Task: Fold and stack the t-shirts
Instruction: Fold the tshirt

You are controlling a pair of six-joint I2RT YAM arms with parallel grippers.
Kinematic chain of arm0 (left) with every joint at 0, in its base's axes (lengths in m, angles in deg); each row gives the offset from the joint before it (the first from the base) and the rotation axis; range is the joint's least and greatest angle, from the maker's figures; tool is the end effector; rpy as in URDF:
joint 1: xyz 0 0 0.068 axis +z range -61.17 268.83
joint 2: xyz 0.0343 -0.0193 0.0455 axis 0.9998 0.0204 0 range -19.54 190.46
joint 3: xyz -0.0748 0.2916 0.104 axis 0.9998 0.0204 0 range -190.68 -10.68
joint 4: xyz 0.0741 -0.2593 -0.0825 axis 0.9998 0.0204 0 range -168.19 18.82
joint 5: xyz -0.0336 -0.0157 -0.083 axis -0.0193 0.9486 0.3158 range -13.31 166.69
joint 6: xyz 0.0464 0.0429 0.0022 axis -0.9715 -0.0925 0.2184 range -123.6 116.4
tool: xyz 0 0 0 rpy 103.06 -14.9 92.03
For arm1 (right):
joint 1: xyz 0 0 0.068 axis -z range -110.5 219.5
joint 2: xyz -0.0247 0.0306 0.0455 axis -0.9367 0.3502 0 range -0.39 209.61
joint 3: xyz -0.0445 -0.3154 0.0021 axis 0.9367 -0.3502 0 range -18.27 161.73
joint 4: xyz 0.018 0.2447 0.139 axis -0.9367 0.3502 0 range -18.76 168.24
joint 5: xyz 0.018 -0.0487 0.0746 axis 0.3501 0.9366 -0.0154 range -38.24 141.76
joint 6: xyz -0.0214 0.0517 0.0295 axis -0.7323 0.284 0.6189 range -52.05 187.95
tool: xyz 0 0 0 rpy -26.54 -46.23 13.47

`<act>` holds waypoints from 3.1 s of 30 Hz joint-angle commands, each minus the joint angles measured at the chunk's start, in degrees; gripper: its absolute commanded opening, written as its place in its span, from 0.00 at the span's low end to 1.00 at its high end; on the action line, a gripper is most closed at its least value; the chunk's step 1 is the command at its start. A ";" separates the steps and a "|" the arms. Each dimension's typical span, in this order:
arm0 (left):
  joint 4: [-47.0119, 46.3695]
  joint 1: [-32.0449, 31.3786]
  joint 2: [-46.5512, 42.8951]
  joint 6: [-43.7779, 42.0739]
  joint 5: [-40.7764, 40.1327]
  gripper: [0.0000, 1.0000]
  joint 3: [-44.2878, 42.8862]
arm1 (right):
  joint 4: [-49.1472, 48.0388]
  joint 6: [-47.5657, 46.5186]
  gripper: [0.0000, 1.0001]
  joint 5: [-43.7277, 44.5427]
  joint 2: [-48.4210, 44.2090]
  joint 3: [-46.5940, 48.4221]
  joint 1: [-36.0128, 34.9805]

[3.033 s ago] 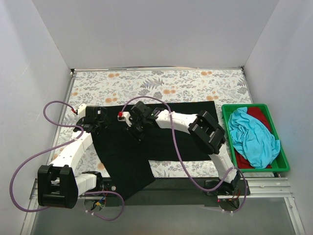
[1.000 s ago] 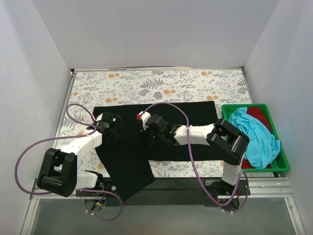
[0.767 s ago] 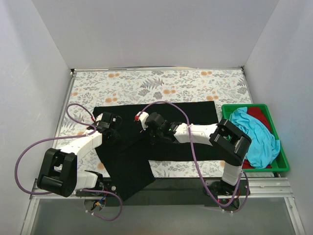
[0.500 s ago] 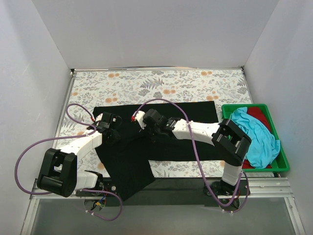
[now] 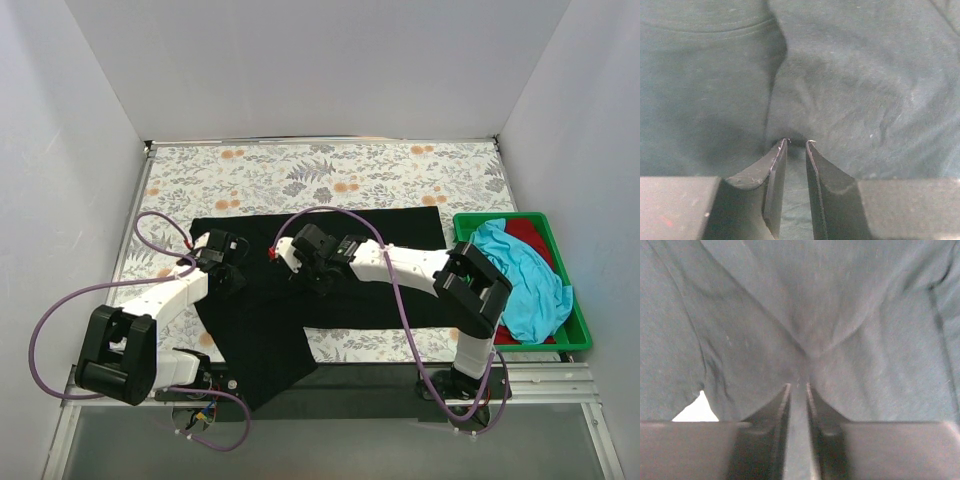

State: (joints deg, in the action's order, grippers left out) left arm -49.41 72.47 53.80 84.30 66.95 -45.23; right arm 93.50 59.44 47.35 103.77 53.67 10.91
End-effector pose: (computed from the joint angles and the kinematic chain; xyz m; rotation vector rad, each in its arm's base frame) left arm 0.2161 -0.0549 0.1783 -1.6481 2.2079 -0.2871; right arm 0.2183 0.3646 0.2239 -1.4507 2.1300 0.4392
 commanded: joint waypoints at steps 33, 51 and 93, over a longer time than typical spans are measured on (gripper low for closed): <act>-3.29 19.70 37.31 -1.77 -13.38 0.37 -38.76 | -7.32 19.94 0.45 5.02 3.32 1.44 50.59; -3.81 22.25 59.19 -4.48 -5.74 0.49 -62.81 | -4.78 20.91 0.48 2.04 25.73 27.18 56.57; 1.11 14.61 7.08 -0.97 -4.94 0.48 -4.65 | -4.42 24.33 0.61 9.68 -34.11 -31.95 47.69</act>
State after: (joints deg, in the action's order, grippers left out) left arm -46.77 89.02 59.90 82.66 60.02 -50.21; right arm 90.64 84.86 54.00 71.51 21.89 58.52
